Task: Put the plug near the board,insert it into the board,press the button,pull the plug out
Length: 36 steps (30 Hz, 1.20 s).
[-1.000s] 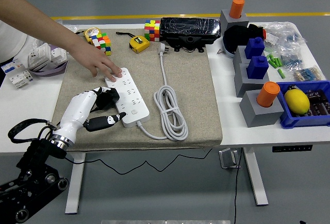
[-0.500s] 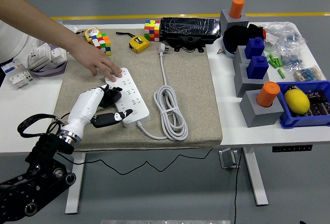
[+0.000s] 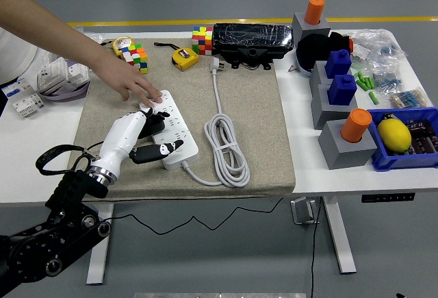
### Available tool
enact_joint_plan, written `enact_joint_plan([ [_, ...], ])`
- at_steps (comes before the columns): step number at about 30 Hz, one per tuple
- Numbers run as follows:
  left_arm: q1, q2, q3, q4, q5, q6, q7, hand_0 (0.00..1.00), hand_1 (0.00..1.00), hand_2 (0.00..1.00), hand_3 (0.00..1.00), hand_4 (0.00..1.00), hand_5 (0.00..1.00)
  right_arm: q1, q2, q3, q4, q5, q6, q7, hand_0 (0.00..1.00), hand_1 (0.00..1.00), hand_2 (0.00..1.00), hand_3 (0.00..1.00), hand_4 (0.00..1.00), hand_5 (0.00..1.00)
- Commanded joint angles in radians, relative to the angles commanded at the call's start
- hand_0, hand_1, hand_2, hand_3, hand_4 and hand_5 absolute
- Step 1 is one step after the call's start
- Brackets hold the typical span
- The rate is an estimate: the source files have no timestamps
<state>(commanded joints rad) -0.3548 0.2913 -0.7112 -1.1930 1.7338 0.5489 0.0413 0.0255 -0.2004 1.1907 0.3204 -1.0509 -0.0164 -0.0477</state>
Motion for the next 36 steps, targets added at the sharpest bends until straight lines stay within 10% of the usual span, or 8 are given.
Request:
enact_joint_plan([
  [13, 0.04, 0.033, -0.03, -0.19, 0.03, 0.02, -0.019, 0.726, 0.703, 0.699, 0.701, 0.924, 0.503, -0.003, 0.001, 0.005, 0.001, -0.004, 0.0, 0.0, 0.65, 0.643, 0.615, 0.545, 0.979, 0.555],
  [14, 0.043, 0.037, -0.031, -0.214, 0.032, 0.007, -0.012, 0.556, 0.587, 0.609, 0.693, 0.933, 0.505, -0.003, 0.001, 0.006, 0.001, -0.004, 0.0, 0.0, 0.65, 0.643, 0.615, 0.544, 0.978, 0.554],
  [19, 0.054, 0.057, -0.029, -0.312, 0.063, -0.113, 0.084, 0.556, 0.587, 0.609, 0.693, 0.933, 0.505, -0.004, 0.0, 0.006, 0.002, -0.006, 0.0, 0.0, 0.65, 0.643, 0.615, 0.544, 0.978, 0.554],
  [20, 0.057, 0.06, -0.027, -0.327, 0.076, -0.138, 0.109, 0.281, 0.348, 0.381, 0.723, 0.937, 0.512, -0.004, 0.0, 0.006, 0.003, -0.006, 0.0, 0.0, 0.65, 0.643, 0.614, 0.545, 0.977, 0.553],
  [25, 0.067, 0.068, -0.026, -0.369, 0.113, -0.295, 0.271, 0.281, 0.348, 0.381, 0.723, 0.937, 0.512, -0.005, 0.0, 0.005, 0.004, -0.006, -0.001, -0.001, 0.65, 0.643, 0.614, 0.545, 0.977, 0.553],
  [26, 0.068, 0.069, -0.025, -0.372, 0.116, -0.319, 0.295, 0.103, 0.096, 0.139, 0.848, 0.998, 0.591, -0.005, 0.0, 0.005, 0.004, -0.006, 0.0, -0.001, 0.65, 0.643, 0.614, 0.545, 0.978, 0.554],
  [36, 0.061, 0.069, -0.023, -0.361, 0.126, -0.423, 0.419, 0.077, 0.088, 0.136, 0.864, 0.998, 0.612, -0.004, 0.0, 0.006, 0.005, -0.007, -0.001, -0.001, 0.65, 0.643, 0.614, 0.545, 0.978, 0.553],
])
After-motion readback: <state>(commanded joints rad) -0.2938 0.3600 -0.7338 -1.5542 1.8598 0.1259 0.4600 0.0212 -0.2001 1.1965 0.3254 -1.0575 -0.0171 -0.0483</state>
